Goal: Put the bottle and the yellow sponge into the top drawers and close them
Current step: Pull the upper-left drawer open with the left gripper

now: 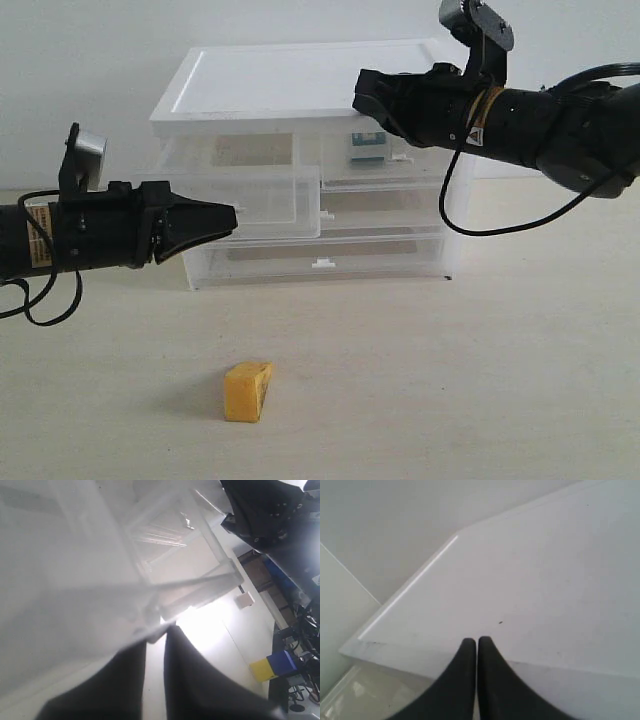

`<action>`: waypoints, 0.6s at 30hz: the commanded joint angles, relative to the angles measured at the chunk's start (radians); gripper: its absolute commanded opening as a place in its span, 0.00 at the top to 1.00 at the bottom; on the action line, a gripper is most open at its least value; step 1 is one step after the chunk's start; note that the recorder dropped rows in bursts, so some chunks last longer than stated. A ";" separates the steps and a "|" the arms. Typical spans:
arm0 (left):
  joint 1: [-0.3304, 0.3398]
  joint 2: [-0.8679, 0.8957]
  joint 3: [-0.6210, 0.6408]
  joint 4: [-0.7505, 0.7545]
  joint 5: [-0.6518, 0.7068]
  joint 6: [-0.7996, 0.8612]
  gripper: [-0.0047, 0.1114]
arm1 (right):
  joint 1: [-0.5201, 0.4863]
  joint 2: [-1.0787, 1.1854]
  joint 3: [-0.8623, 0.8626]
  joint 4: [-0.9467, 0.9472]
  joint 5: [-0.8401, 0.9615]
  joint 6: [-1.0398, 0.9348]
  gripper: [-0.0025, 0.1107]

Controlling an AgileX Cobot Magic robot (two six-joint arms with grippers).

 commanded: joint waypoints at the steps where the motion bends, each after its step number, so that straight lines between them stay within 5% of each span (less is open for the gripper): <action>1: -0.004 -0.023 0.009 -0.023 -0.039 0.025 0.93 | -0.004 0.012 -0.007 -0.054 0.013 0.007 0.98; 4: -0.004 -0.023 0.009 -0.020 -0.048 0.025 0.83 | -0.004 0.012 -0.007 -0.086 0.013 0.033 0.98; 9: -0.004 -0.027 0.023 0.020 -0.119 0.034 0.52 | -0.004 0.002 -0.007 -0.116 0.013 0.044 0.98; 18: -0.004 -0.144 0.232 0.036 0.007 0.180 0.59 | -0.004 -0.002 -0.007 -0.182 0.009 0.073 0.98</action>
